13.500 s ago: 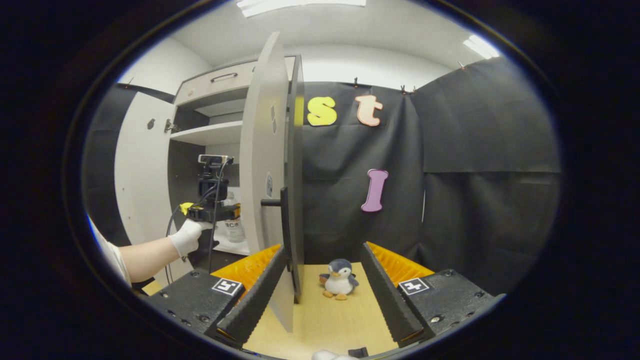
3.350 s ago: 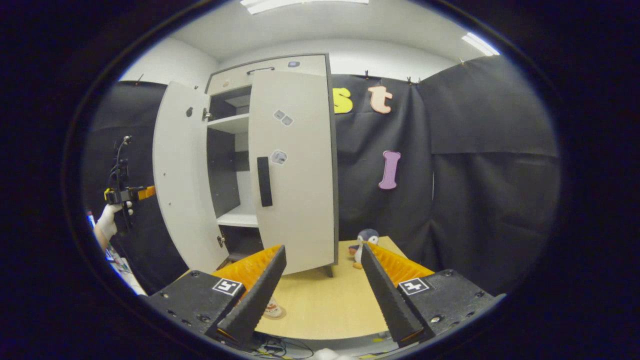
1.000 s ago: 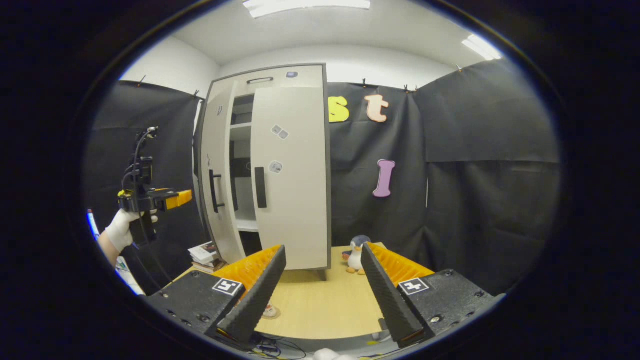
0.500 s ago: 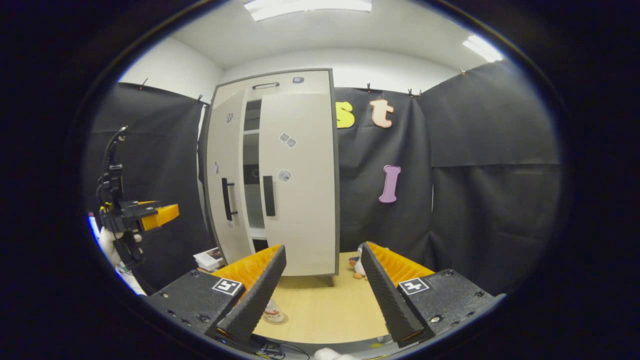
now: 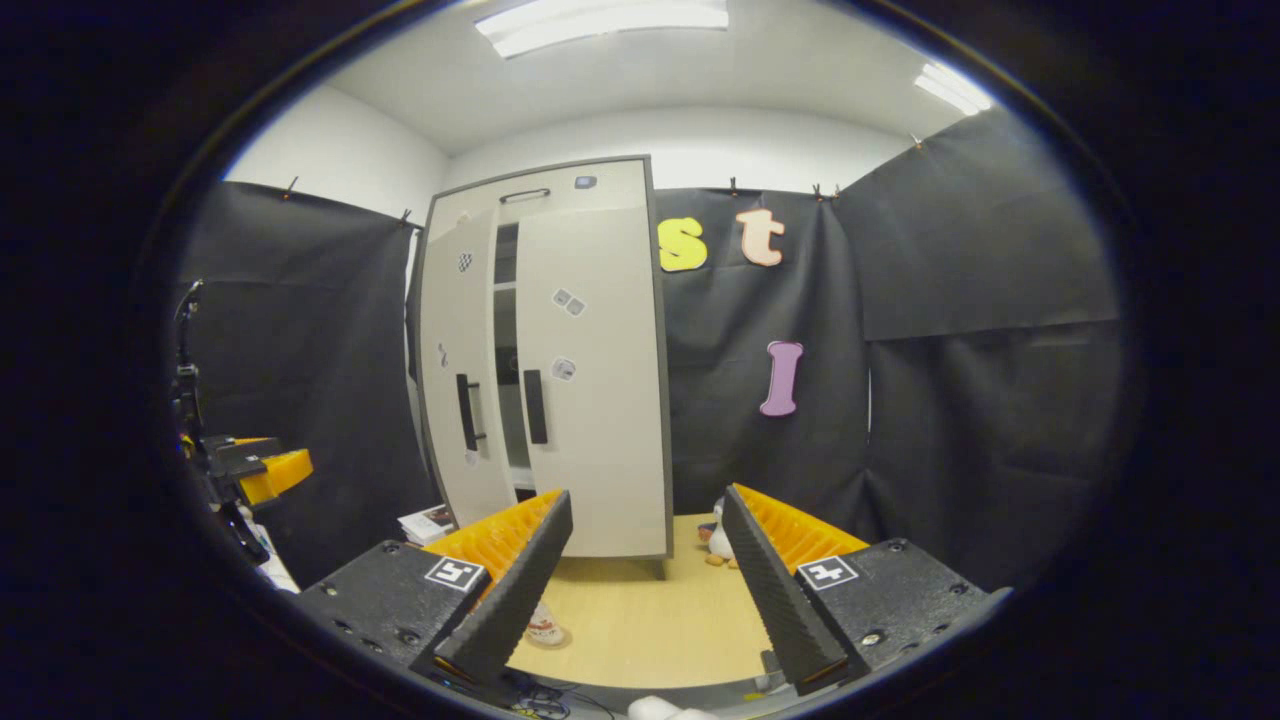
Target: Grasp the bottle in the cabinet with the left hand and place it on the coaster, then close the right door with the right hand and the left door with the left hand.
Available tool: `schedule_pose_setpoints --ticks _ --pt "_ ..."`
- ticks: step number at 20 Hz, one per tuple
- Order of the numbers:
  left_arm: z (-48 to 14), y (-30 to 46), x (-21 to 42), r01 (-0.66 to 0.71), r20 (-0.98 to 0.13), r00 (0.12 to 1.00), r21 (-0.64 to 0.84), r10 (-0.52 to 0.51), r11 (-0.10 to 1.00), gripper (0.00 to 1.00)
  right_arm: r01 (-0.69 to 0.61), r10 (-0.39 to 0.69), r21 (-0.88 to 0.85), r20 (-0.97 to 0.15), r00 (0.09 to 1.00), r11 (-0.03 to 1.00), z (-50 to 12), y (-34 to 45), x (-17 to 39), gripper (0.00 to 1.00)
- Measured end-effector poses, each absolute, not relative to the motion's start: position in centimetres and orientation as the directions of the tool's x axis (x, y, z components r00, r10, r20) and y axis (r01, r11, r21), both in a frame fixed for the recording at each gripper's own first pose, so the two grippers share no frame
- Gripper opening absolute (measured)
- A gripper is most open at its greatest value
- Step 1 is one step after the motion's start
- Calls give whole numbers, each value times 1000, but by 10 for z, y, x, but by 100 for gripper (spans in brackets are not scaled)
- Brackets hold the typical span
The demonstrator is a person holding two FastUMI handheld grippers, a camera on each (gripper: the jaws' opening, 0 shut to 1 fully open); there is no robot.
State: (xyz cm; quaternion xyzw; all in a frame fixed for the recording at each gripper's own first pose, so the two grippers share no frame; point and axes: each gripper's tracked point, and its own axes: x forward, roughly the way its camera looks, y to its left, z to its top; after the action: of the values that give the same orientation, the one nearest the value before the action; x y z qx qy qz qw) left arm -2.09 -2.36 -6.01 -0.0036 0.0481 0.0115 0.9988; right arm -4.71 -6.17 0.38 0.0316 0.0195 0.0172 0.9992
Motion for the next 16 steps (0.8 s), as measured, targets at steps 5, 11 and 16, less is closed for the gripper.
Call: schedule_pose_setpoints --ticks 5,11,16 --pt "-60 -31 -37 -43 -104 994 -8 42 999 96 -42 43 32 -35 998 999 3 -86 -69 99" --pt "-56 -38 -44 -35 -96 995 13 36 999 96 -57 58 38 -33 998 998 1 -94 -84 99" --pt "-51 -39 -44 -29 -79 996 10 29 1000 96 -61 62 38 -31 998 997 2 -91 -86 99"
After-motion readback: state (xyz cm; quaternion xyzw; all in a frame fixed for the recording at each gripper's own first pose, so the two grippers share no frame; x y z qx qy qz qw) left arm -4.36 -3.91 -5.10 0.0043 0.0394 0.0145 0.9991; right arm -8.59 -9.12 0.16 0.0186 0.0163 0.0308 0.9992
